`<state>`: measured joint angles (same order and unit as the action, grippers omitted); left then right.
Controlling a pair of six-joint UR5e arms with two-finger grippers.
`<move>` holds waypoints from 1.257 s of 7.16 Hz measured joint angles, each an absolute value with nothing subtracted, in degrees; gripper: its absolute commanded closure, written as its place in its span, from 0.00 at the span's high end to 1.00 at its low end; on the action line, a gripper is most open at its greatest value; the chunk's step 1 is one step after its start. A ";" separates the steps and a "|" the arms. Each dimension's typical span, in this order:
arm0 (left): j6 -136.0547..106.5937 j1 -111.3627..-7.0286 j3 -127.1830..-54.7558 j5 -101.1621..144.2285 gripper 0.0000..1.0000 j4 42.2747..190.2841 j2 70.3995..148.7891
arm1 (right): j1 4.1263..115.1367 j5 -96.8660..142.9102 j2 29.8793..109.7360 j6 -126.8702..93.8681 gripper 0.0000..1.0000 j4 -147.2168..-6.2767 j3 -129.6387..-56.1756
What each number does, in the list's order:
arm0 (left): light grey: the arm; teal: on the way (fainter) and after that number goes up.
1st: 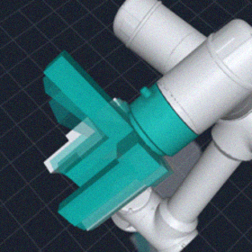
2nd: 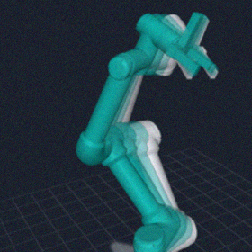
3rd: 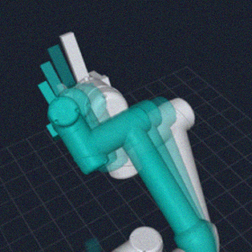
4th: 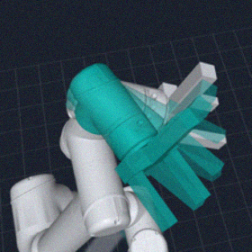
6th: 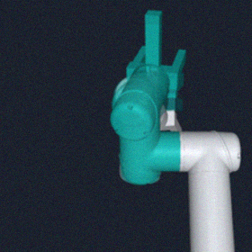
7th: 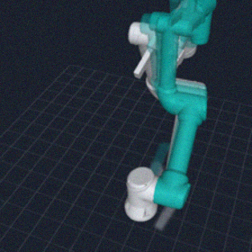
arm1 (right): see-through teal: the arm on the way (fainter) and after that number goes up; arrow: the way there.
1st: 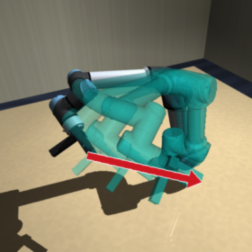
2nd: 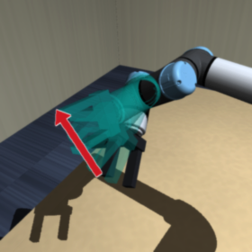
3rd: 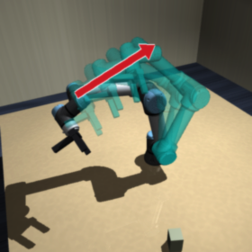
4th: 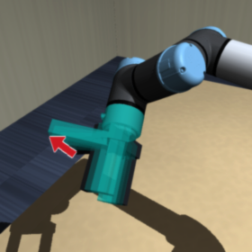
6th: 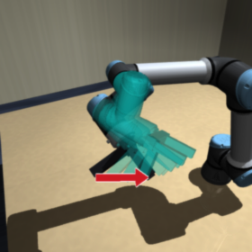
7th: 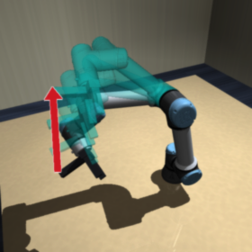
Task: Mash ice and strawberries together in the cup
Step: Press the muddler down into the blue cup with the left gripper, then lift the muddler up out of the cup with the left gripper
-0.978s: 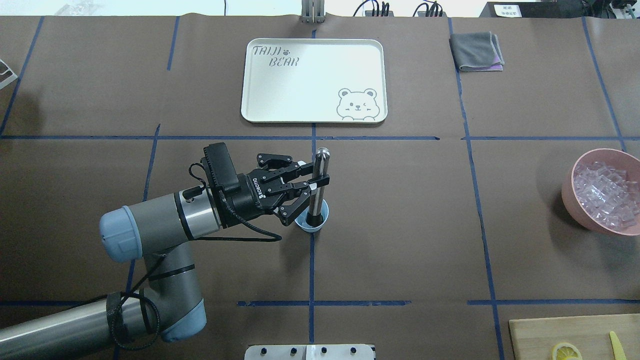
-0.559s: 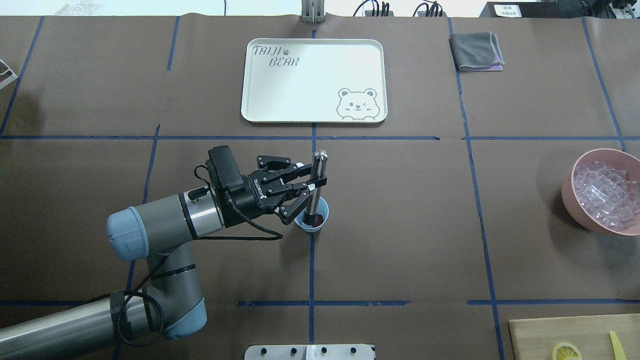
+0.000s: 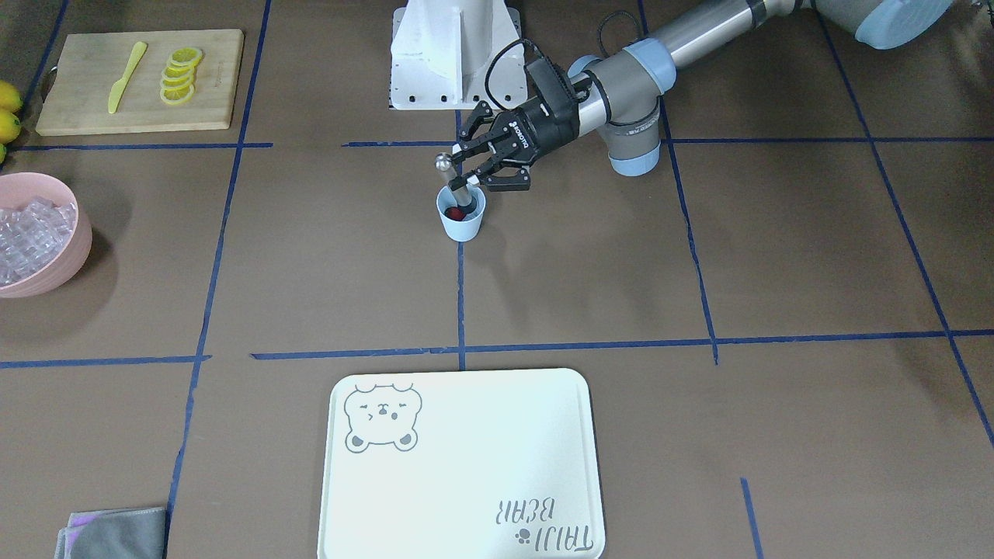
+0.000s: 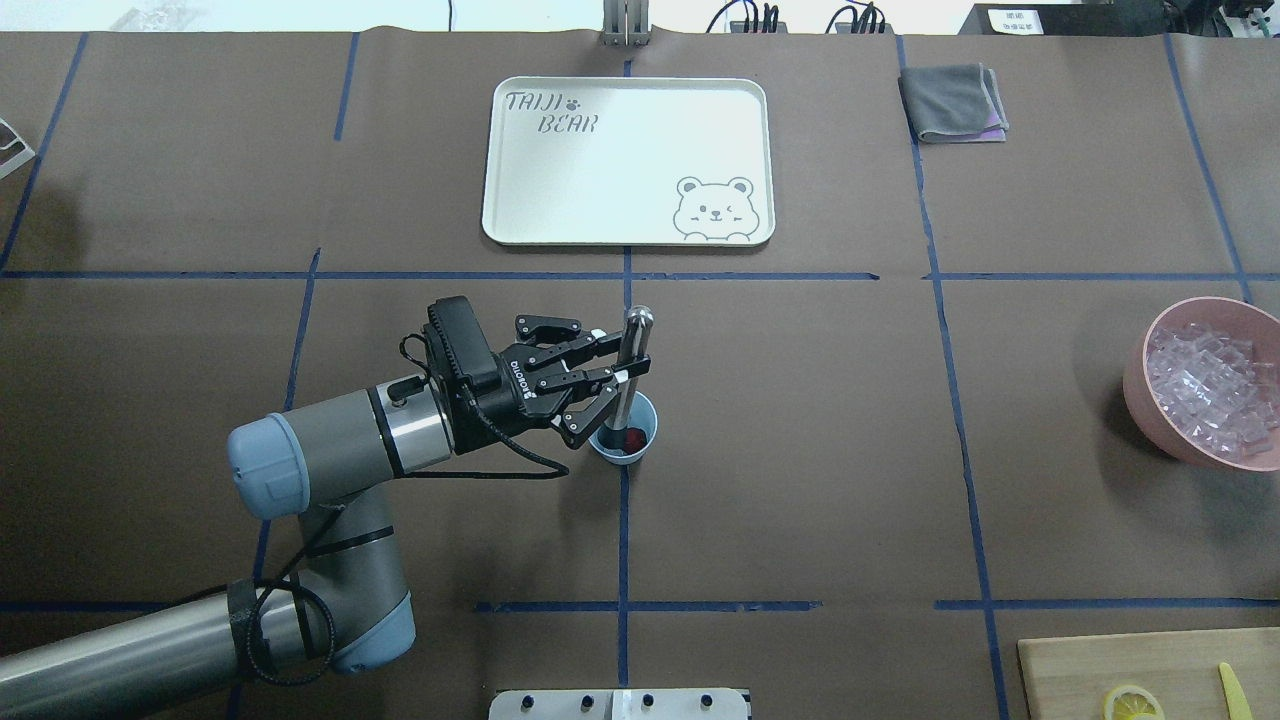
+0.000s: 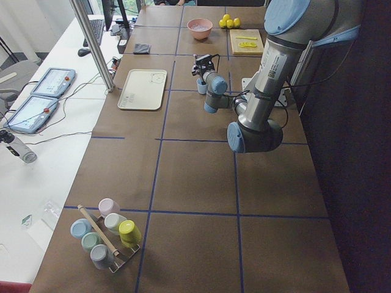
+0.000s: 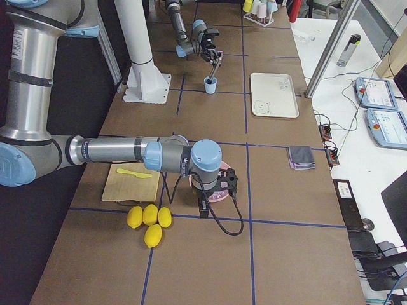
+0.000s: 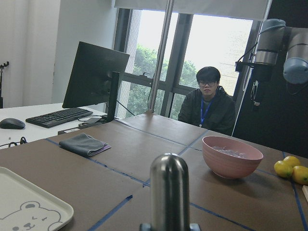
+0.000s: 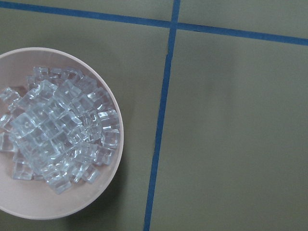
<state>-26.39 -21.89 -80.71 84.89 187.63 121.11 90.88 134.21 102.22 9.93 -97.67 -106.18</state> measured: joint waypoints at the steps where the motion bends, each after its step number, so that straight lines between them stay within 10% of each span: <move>1: -26.37 -21.93 -80.62 84.90 0.00 187.59 121.41 | 90.88 134.21 102.22 9.93 0.99 -97.69 -106.19; 9: -28.37 -29.12 -87.50 89.22 0.00 173.72 121.61 | 90.90 134.21 102.21 10.02 0.99 -97.65 -106.24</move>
<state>-28.37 -29.12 -87.50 89.22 173.72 121.61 90.90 134.21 102.21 10.02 -97.65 -106.24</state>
